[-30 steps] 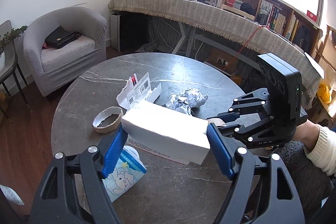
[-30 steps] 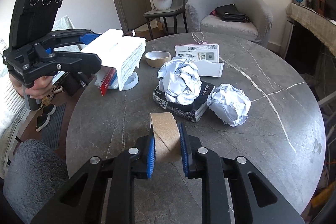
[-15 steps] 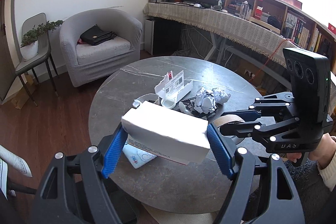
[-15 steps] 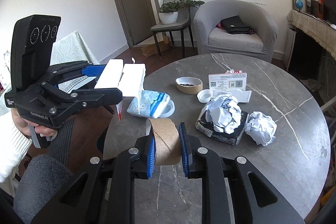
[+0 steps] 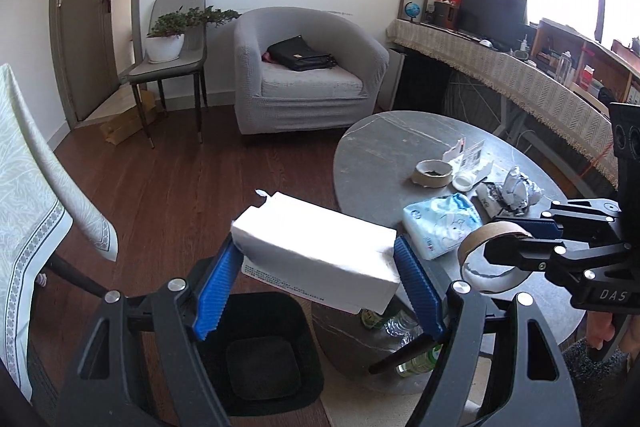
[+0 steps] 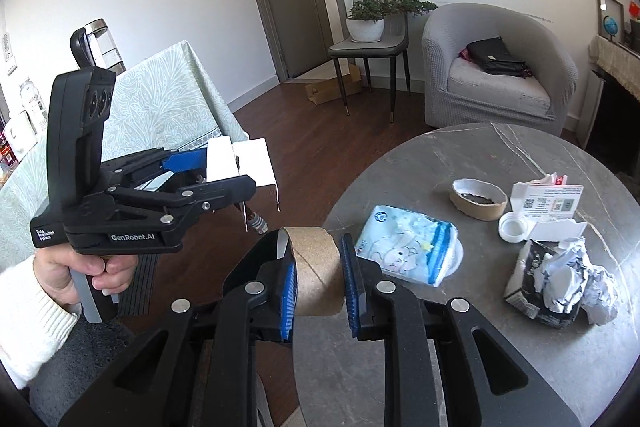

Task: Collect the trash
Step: 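Carry the white box and cardboard roll over the dark green trash bin with both tools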

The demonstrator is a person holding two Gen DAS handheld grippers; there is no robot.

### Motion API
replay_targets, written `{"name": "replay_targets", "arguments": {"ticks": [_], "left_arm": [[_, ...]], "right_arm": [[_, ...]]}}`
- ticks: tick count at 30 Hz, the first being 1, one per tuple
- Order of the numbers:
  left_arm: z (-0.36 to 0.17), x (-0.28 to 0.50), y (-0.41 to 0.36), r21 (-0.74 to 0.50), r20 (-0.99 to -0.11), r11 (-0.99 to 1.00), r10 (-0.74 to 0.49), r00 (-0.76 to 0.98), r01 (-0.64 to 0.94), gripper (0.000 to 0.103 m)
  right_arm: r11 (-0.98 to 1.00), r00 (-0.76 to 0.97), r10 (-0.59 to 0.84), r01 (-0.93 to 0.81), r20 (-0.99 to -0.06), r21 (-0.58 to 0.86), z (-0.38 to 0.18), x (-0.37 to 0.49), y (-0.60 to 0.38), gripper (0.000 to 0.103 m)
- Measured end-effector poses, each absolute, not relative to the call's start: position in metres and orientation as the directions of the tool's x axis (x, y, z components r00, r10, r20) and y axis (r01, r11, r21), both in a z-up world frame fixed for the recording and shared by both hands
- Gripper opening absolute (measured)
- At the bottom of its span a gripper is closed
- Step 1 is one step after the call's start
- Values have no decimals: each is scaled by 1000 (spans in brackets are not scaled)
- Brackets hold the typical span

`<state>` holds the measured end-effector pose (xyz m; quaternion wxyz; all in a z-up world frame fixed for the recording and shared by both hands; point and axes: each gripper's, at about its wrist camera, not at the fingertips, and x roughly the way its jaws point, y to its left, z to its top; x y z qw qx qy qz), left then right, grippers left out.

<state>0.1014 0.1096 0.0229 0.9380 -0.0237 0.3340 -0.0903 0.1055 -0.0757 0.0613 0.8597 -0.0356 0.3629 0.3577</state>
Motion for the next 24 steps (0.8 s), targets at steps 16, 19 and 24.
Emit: {"name": "replay_targets", "arguments": {"ticks": [16, 19, 24], "left_arm": [[-56, 91, 209, -163, -729, 984, -69, 681, -75, 79], [-71, 92, 224, -227, -752, 968, -101, 651, -112, 79], [-98, 94, 241, -250, -799, 954, -107, 591, -166, 79]], "right_arm": [[711, 387, 535, -686, -751, 154, 23, 106, 37, 20], [720, 373, 506, -679, -778, 143, 11, 109, 51, 20], [726, 352, 484, -672, -801, 143, -4, 115, 67, 21]]}}
